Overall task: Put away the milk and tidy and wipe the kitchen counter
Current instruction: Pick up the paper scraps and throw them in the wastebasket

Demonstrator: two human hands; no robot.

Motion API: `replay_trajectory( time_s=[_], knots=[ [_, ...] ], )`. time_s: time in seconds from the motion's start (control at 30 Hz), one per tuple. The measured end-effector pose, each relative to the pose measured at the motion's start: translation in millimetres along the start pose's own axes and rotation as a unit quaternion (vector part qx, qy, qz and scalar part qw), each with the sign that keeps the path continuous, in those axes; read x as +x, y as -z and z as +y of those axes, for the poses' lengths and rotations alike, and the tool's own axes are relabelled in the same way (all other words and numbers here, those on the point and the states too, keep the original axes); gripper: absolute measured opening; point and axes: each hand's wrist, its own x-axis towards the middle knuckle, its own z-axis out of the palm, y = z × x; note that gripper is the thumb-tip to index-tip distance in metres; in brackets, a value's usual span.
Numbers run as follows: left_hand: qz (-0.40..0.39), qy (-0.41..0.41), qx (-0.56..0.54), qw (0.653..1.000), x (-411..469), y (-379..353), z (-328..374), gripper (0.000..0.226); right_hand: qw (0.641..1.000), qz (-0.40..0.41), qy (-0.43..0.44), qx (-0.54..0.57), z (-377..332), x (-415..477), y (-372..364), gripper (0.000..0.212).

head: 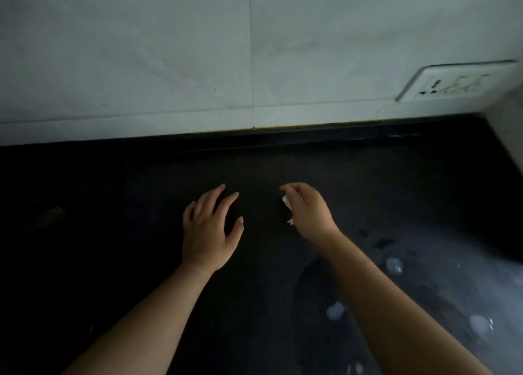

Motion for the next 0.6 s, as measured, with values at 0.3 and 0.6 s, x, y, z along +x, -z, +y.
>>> replay_trajectory(
  time_s=[0.3,0.6],
  knots=[
    [-0.074,-0.13,-0.091,0.985,-78.1,56.5,0.7,0.049,0.998,0.06,-0.022,-0.007,7.2,-157.6,-19.9,0.02],
    [-0.197,-0.188,-0.309,0.911,-240.1,116.4,-4.8,0.04,0.972,0.201,-0.107,0.049,57.1,-360.2,-59.8,0.046]
  ],
)
